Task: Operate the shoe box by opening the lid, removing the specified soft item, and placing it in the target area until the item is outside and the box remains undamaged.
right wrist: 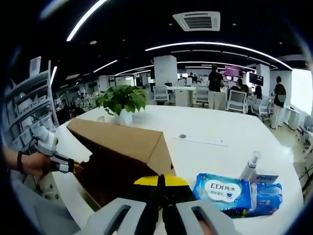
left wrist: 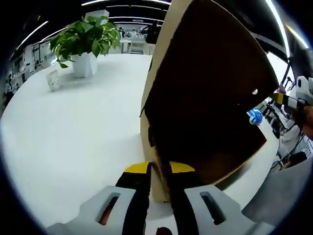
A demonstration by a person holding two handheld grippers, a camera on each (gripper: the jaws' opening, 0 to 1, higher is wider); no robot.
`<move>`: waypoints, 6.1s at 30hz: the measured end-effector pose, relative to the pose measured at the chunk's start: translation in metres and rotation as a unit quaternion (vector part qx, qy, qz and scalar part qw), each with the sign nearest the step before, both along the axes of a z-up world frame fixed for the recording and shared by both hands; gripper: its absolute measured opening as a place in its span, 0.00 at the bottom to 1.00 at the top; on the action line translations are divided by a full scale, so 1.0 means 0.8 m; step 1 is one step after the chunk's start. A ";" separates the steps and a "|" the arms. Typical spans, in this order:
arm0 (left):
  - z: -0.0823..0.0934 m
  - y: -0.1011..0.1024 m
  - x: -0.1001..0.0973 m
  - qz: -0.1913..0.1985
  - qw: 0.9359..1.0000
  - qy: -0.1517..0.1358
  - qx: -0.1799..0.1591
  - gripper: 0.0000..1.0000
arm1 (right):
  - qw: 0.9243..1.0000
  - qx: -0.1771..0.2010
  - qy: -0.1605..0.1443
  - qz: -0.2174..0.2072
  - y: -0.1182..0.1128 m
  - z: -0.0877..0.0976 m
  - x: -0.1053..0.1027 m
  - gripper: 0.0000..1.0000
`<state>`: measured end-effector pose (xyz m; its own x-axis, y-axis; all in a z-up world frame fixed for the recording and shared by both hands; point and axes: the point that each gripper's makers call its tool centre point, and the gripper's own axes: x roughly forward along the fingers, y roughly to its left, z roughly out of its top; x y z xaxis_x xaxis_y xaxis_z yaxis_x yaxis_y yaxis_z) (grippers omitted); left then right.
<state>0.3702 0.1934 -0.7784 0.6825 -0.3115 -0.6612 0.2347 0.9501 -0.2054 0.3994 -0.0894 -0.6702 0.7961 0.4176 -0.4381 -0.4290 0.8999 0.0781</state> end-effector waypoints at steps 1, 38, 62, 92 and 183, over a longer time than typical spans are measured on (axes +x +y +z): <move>0.002 0.002 0.000 -0.001 1.000 -0.002 0.000 0.11 | 1.000 0.001 0.000 0.000 0.001 -0.001 -0.001 0.00; 0.100 -0.003 -0.002 -0.047 0.993 -0.108 -0.022 0.00 | 1.000 0.007 0.020 0.001 0.002 -0.028 -0.034 0.00; 0.072 0.020 -0.036 -0.032 0.995 -0.088 -0.039 0.00 | 0.997 0.041 0.059 0.000 0.008 -0.065 -0.056 0.00; 0.047 0.020 -0.063 -0.037 0.997 -0.065 -0.033 0.00 | 0.995 0.052 0.087 -0.006 0.006 -0.092 -0.071 0.00; 0.022 0.002 0.005 0.013 0.996 0.013 -0.089 0.20 | 0.974 0.135 0.171 -0.053 0.024 -0.128 -0.021 0.22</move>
<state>0.3745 0.1952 -0.7607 0.6760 -0.4067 -0.6146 0.2021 0.9043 -0.3760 0.3824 -0.0700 -0.7729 0.6670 0.4786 -0.5711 -0.2421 0.8641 0.4414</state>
